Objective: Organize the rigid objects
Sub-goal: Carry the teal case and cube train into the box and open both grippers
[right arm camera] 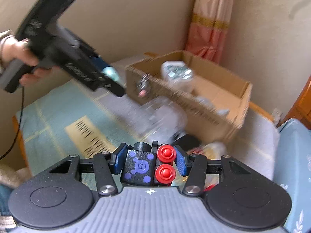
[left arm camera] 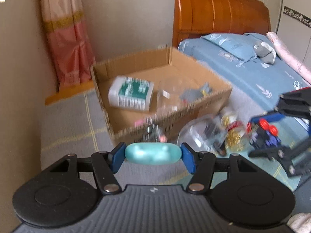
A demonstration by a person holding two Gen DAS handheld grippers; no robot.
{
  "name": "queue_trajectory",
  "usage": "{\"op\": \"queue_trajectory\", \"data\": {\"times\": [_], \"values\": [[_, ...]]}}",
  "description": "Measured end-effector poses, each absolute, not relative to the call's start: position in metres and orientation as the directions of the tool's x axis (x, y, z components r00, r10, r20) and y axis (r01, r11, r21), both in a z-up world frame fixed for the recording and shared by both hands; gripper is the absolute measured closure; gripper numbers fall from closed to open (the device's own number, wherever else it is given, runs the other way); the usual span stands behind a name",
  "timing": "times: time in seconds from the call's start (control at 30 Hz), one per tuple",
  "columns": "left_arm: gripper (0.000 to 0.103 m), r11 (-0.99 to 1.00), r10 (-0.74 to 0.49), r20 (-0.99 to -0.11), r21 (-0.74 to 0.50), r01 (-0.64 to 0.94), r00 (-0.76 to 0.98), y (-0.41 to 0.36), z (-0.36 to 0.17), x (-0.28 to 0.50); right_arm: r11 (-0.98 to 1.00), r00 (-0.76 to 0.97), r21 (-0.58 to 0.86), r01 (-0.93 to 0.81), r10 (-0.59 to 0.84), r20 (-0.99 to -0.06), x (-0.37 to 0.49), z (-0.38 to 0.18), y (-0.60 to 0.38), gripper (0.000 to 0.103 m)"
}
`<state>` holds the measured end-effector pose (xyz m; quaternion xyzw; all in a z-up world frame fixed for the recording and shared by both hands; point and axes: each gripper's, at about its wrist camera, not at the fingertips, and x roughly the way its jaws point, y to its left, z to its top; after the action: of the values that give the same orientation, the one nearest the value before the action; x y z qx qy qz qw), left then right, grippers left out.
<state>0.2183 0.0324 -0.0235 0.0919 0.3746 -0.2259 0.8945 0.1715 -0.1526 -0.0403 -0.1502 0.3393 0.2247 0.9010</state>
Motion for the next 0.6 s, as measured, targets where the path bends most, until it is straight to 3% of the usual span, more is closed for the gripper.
{"op": "queue_trajectory", "data": {"times": [0.23, 0.5, 0.6], "values": [[0.043, 0.87, -0.335, -0.678, 0.045, 0.492, 0.654, 0.011, 0.015, 0.253, 0.903, 0.733, -0.104, -0.417, 0.266, -0.626, 0.225, -0.011, -0.175, 0.046], [0.043, 0.868, -0.342, -0.686, 0.032, 0.496, 0.643, -0.018, 0.026, 0.318, 0.944, 0.75, -0.071, -0.322, 0.209, -0.627, 0.299, -0.007, -0.189, 0.046], [0.043, 0.864, -0.341, -0.695, 0.032, 0.502, 0.632, -0.029, 0.021, 0.337, 0.958, 0.757, -0.038, -0.283, 0.198, -0.623, 0.311, -0.011, -0.195, 0.037]]}}
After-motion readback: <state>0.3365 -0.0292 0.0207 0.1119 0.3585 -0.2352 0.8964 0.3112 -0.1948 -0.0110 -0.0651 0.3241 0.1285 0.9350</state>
